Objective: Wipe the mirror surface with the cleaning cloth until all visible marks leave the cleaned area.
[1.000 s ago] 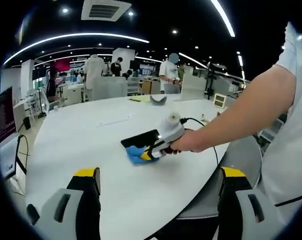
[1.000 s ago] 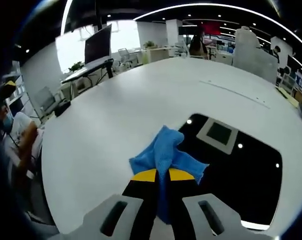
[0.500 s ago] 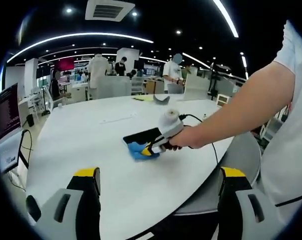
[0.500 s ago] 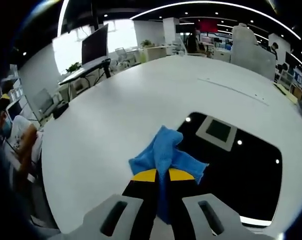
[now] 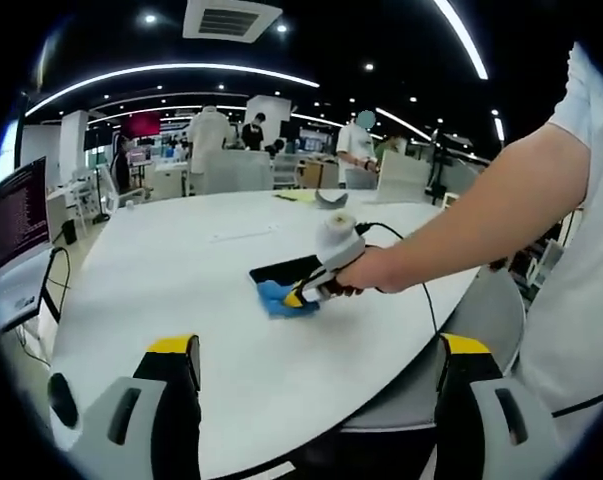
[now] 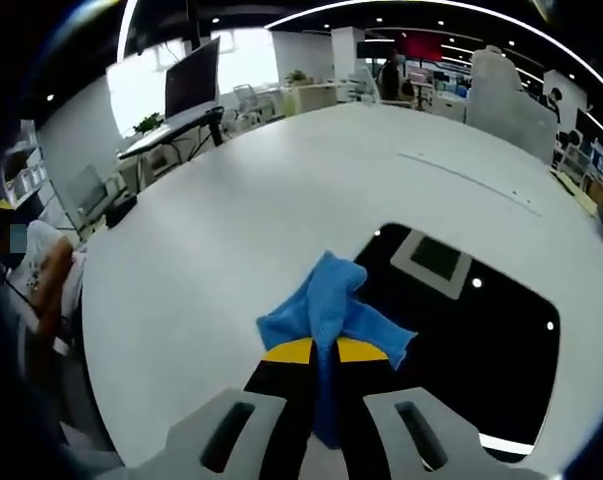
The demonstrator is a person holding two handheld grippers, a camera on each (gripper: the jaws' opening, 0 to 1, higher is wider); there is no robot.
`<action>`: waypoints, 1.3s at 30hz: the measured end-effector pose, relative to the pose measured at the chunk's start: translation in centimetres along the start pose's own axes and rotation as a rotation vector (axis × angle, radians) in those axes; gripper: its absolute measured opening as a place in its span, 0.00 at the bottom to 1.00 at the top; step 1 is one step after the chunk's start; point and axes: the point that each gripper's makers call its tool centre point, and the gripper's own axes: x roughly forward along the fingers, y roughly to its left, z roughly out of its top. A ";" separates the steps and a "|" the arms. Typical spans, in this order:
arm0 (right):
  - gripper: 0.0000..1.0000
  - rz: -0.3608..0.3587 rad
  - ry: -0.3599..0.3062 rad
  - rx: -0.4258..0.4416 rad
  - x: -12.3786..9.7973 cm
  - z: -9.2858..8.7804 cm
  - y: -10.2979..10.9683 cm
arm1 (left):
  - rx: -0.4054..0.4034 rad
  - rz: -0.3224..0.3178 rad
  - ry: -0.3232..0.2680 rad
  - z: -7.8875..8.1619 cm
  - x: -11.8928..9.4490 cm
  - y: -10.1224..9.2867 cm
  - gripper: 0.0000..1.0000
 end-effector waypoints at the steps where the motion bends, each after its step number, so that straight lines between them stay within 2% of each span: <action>1: 0.02 0.005 -0.001 0.010 -0.1 0.1 -0.1 | -0.001 0.002 0.000 0.1 0.1 -0.1 0.99; 6: 0.02 0.026 -0.033 0.017 -1.0 1.1 -0.1 | -0.003 0.024 0.007 0.4 0.8 -0.5 0.99; 11: 0.02 0.045 -0.071 0.005 -2.6 3.4 0.6 | -0.004 0.040 0.004 1.6 1.3 -1.1 0.99; 16: 0.02 0.053 -0.092 -0.019 -3.0 4.9 0.4 | 0.005 0.046 -0.004 2.4 1.7 -1.3 0.99; 30: 0.02 0.061 -0.108 -0.007 -3.7 4.9 0.1 | 0.019 0.043 -0.008 3.0 2.4 -1.4 0.99; 39: 0.02 0.025 -0.115 0.004 -4.7 4.2 -2.5 | 0.029 0.048 0.000 3.0 3.3 -1.6 0.99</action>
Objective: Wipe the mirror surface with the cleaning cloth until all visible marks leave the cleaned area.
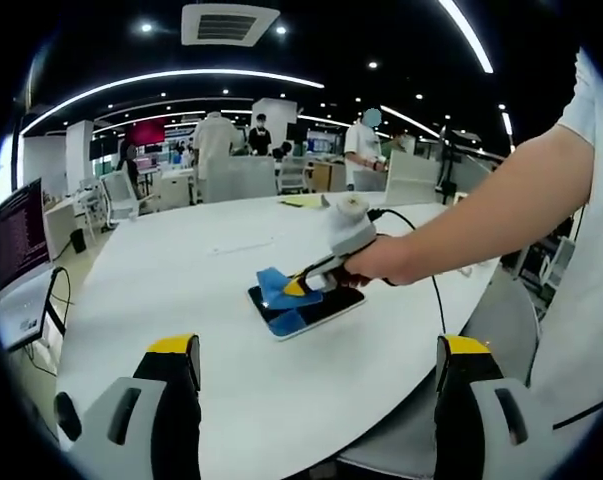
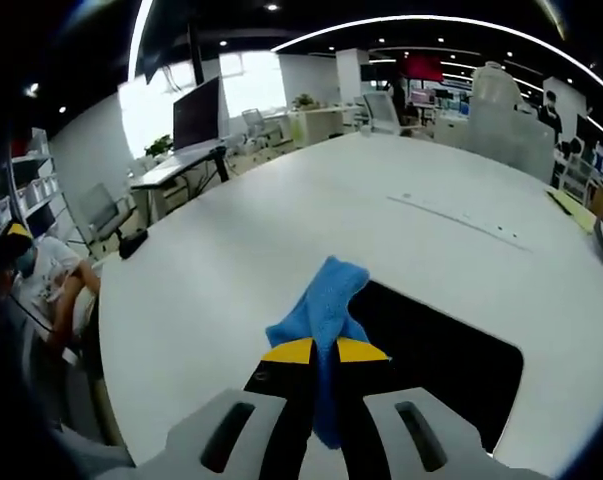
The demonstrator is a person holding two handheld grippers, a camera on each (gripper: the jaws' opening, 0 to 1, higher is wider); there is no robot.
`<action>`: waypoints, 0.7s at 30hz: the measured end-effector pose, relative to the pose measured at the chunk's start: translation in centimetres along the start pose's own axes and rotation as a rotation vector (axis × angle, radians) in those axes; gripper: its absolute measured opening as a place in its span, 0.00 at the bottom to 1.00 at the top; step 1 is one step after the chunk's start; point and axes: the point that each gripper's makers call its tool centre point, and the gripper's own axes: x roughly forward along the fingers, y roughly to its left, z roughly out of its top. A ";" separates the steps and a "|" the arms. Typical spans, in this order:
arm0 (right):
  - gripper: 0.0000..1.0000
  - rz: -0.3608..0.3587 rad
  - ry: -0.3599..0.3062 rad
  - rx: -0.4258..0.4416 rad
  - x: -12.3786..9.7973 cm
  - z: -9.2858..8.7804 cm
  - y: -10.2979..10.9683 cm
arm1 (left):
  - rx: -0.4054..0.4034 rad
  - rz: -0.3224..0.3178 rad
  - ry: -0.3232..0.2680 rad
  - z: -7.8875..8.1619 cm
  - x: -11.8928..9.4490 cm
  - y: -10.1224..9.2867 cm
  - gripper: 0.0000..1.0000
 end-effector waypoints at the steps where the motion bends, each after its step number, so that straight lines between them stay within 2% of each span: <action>1: 0.02 0.000 -0.002 0.008 -0.1 -0.1 -0.4 | -0.003 0.002 0.005 -0.1 0.1 0.0 0.99; 12: 0.02 -0.024 -0.008 0.027 -1.3 -1.0 -2.8 | 0.009 -0.012 0.008 0.5 0.7 -1.3 0.99; 21: 0.02 -0.048 -0.008 0.042 -2.5 -1.7 -5.1 | 0.016 -0.009 0.012 0.7 1.1 -1.4 0.99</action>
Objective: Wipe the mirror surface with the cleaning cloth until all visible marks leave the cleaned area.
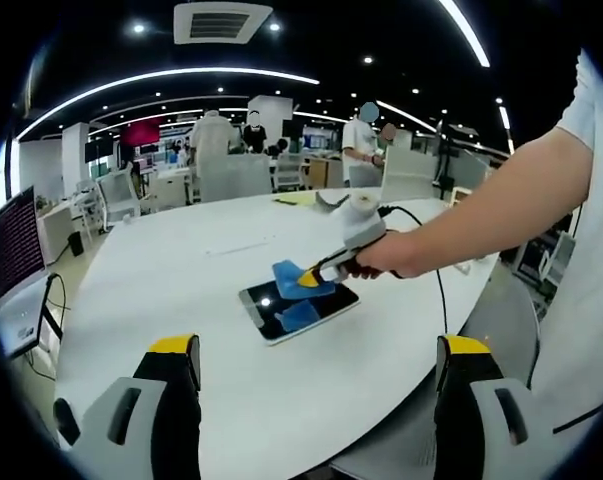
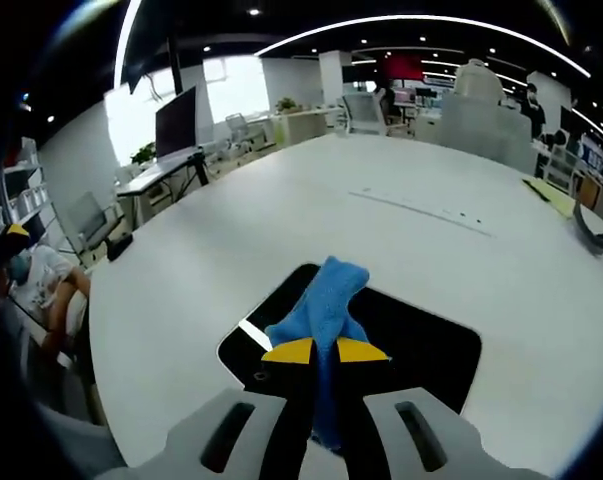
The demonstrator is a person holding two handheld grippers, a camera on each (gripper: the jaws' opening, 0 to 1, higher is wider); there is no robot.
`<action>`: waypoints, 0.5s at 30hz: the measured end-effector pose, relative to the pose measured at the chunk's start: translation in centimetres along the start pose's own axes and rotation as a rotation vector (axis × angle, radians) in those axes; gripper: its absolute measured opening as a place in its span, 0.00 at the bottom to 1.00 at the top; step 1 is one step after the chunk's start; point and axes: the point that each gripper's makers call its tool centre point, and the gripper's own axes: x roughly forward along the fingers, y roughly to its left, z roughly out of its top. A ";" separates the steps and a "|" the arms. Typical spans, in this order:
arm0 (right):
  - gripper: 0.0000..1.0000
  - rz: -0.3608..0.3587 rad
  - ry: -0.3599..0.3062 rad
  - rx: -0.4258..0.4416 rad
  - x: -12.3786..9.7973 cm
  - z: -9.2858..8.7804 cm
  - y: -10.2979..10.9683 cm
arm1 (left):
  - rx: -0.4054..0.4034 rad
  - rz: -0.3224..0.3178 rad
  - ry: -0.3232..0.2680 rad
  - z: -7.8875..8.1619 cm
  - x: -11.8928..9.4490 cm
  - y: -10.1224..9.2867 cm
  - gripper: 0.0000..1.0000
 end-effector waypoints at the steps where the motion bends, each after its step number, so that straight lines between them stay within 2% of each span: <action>1: 0.02 -0.005 -0.001 0.000 -0.1 0.0 -0.3 | 0.002 -0.001 -0.001 0.1 0.0 -0.1 0.99; 9: 0.02 -0.030 0.005 -0.024 -1.0 -0.8 -2.3 | 0.006 -0.001 0.007 0.0 0.4 -0.2 0.99; 14: 0.02 -0.046 -0.001 0.006 -1.6 -1.5 -3.4 | 0.013 0.001 0.014 0.0 0.4 -0.3 0.99; 15: 0.02 -0.052 -0.002 0.008 -1.8 -1.7 -3.8 | 0.033 0.005 0.031 -0.2 0.4 -0.2 0.99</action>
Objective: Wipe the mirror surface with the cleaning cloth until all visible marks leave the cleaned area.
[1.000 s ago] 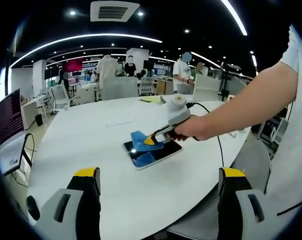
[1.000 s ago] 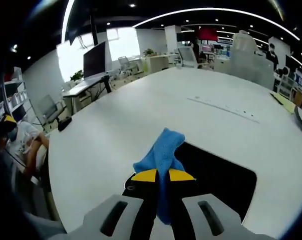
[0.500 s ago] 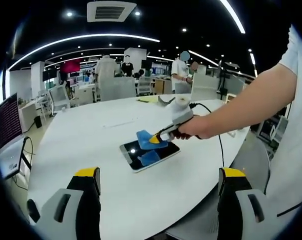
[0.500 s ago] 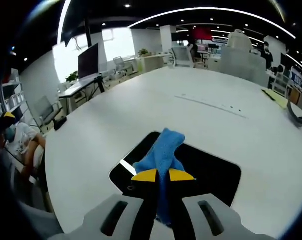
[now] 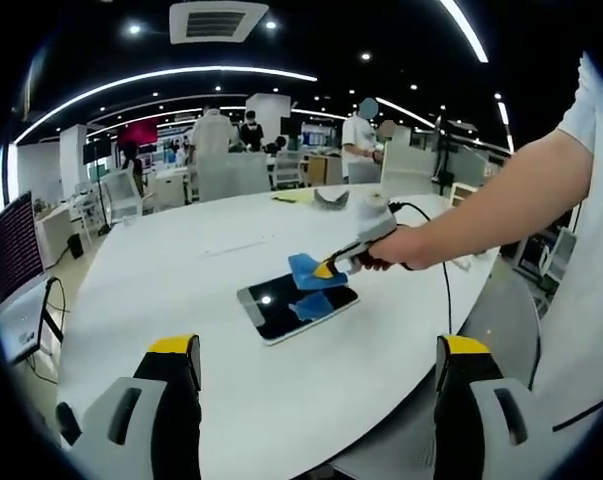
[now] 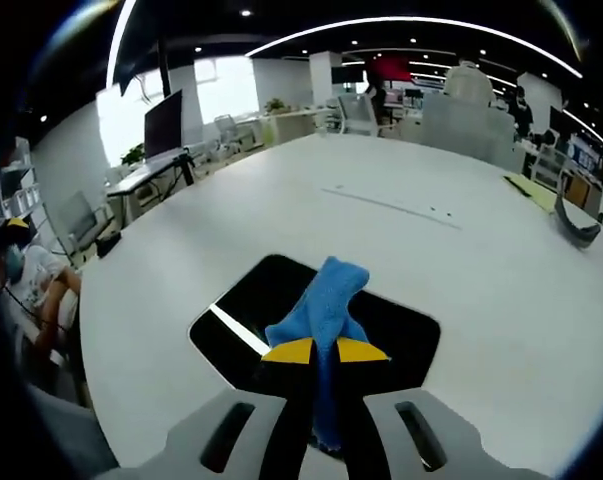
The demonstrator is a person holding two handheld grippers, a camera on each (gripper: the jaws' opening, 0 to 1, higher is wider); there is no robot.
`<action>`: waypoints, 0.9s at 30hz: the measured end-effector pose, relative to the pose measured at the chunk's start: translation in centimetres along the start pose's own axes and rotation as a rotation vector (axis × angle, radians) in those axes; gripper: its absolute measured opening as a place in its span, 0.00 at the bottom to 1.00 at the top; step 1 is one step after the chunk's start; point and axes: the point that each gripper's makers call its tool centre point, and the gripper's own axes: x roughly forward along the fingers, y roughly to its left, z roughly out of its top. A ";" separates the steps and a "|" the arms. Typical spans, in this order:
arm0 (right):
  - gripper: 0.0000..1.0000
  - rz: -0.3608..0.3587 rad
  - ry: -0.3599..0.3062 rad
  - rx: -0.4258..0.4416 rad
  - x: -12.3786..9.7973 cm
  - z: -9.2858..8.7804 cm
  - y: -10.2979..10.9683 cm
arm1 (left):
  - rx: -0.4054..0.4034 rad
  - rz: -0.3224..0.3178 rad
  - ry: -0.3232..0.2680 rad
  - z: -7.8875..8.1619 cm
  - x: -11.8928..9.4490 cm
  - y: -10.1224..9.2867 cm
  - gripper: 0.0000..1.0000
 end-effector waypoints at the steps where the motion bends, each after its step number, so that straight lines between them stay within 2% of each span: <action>1: 0.02 -0.002 0.000 0.002 -0.1 -0.1 -0.2 | 0.012 0.003 -0.001 0.1 0.0 0.0 0.99; 8: 0.02 -0.028 -0.001 0.021 -1.0 -0.8 -2.3 | 0.015 -0.004 0.000 0.4 0.0 -0.2 0.99; 11: 0.02 -0.045 0.019 -0.022 -1.4 -1.6 -3.1 | 0.014 -0.003 0.004 0.3 0.1 -0.2 0.98; 15: 0.02 -0.062 0.011 0.012 -1.9 -2.0 -4.4 | 0.019 -0.012 0.010 0.4 0.3 -0.6 0.98; 27: 0.02 -0.090 -0.001 0.045 -3.0 -2.5 -6.3 | 0.037 -0.017 0.024 0.7 0.7 -1.0 0.98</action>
